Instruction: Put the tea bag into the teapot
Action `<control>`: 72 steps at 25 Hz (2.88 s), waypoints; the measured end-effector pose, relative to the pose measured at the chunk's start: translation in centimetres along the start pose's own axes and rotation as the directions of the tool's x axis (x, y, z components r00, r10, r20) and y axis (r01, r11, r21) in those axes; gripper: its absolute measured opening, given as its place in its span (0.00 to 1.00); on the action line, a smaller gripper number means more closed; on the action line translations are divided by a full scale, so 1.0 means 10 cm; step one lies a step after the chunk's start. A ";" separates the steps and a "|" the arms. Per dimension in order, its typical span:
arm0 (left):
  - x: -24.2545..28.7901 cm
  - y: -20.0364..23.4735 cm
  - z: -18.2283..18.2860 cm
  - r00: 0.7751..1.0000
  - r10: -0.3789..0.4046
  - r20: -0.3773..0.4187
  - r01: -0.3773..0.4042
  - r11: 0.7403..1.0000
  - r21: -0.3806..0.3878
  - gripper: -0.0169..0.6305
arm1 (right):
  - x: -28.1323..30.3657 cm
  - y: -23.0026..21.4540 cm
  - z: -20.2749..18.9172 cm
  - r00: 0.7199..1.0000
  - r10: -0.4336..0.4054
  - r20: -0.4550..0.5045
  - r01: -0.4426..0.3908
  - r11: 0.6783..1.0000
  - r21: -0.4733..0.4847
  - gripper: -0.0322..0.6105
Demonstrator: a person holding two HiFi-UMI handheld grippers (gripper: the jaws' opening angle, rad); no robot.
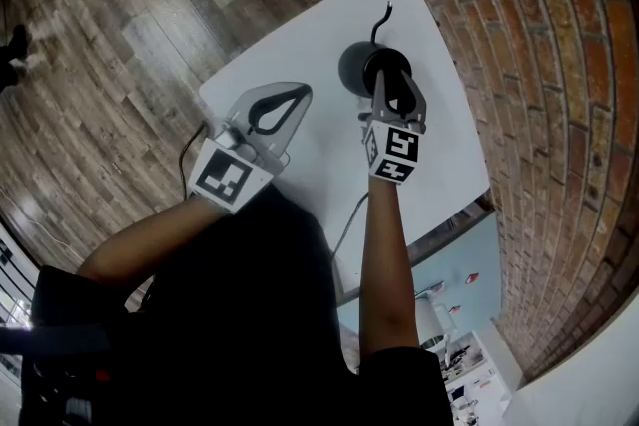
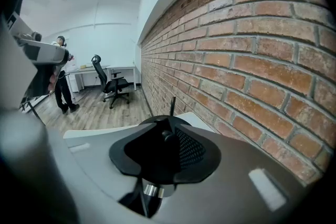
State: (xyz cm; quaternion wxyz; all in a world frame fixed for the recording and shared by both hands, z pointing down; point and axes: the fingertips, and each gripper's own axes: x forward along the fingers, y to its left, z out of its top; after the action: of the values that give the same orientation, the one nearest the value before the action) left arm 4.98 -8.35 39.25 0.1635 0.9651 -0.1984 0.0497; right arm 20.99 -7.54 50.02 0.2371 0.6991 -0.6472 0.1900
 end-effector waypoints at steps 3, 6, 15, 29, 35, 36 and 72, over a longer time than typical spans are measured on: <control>-0.05 0.02 -0.02 1.000 0.008 -0.005 -0.008 1.000 -0.002 0.03 | 0.00 0.01 -0.01 1.000 -0.002 -0.002 0.002 1.000 0.010 0.21; -0.07 0.02 -0.04 1.000 0.012 -0.005 -0.012 1.000 0.000 0.03 | -0.01 0.01 0.00 1.000 0.002 0.007 -0.002 0.999 0.039 0.20; -0.13 -0.02 -0.04 1.000 0.007 -0.011 -0.007 1.000 -0.004 0.03 | -0.04 0.04 0.08 0.998 0.010 0.061 -0.015 0.996 0.088 0.20; -0.31 -0.16 0.05 1.000 -0.011 0.018 0.011 1.000 0.008 0.03 | -0.29 0.04 0.18 0.995 0.000 0.099 -0.013 0.991 0.134 0.20; -0.48 -0.18 0.03 1.000 -0.007 0.024 0.007 1.000 0.020 0.03 | -0.42 0.06 0.16 0.992 -0.023 0.127 -0.001 0.983 0.182 0.20; -0.51 -0.19 0.02 1.000 -0.006 0.024 0.005 1.000 0.024 0.03 | -0.44 0.06 0.14 0.991 -0.027 0.127 0.002 0.982 0.190 0.20; -0.71 -0.46 -0.33 0.999 -0.052 0.005 0.052 0.997 0.051 0.03 | -0.78 0.51 -0.32 0.988 -0.032 0.154 -0.023 0.939 0.344 0.20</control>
State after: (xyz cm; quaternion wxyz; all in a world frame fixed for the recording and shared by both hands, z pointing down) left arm 0.21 -0.71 39.83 0.1395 0.9739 -0.1724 0.0474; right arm 15.30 0.41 48.56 0.0599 0.7440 -0.6191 0.2440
